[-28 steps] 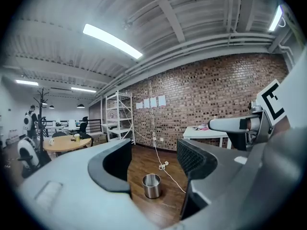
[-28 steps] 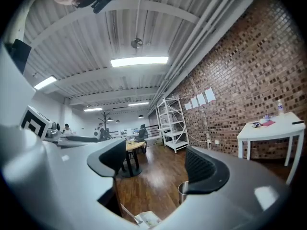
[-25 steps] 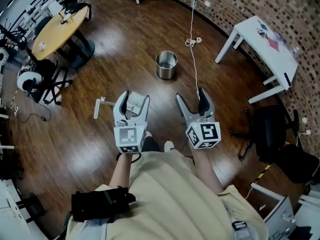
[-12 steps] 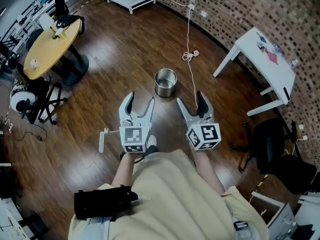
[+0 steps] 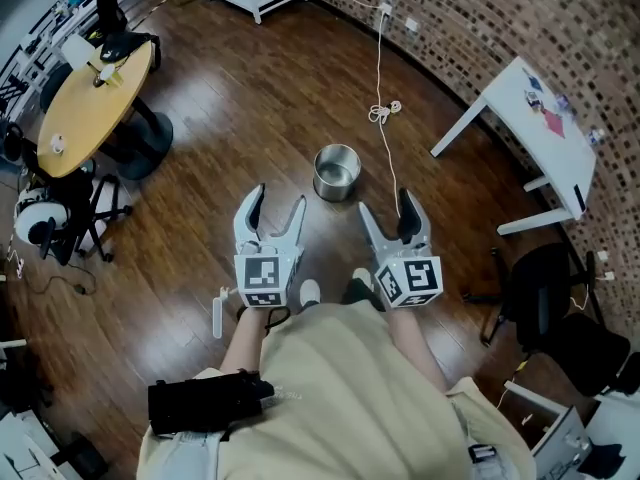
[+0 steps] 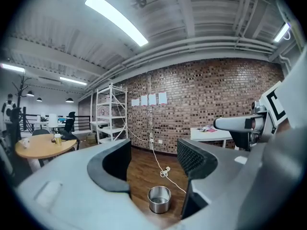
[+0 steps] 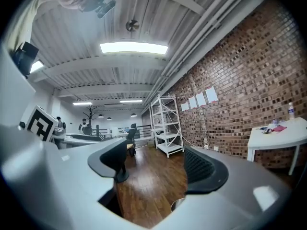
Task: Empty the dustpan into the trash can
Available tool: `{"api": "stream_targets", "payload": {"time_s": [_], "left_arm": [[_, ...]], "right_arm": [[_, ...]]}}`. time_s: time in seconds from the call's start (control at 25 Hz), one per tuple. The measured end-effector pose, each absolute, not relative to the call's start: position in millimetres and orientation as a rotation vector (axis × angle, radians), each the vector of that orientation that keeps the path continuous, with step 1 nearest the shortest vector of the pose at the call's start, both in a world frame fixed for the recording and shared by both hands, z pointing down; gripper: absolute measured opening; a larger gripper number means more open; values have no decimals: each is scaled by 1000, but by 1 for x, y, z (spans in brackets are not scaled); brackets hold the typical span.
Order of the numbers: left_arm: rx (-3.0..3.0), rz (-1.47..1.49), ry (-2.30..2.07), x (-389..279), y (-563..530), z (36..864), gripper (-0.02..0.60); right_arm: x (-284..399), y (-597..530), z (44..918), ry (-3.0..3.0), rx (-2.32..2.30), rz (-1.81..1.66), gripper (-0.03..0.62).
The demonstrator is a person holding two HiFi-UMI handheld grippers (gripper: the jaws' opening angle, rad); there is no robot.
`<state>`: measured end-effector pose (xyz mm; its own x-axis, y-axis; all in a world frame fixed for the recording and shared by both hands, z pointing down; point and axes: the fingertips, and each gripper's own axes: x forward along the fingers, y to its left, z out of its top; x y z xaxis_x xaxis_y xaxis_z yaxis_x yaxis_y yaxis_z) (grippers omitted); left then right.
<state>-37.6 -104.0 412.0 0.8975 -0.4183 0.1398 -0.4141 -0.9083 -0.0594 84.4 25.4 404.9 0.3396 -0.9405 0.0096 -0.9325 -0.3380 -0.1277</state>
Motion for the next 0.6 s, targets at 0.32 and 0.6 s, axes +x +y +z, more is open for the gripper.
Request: {"api": "stream_targets", "payload": {"time_s": [0.32, 0.6], "left_arm": [[-2859, -404, 824, -73, -131, 396, 302], [-2749, -659, 1262, -209, -175, 427, 301]], "right_arm": [[114, -42, 413, 1999, -2302, -204, 360], [18, -146, 406, 2408, -1938, -201, 360]]}}
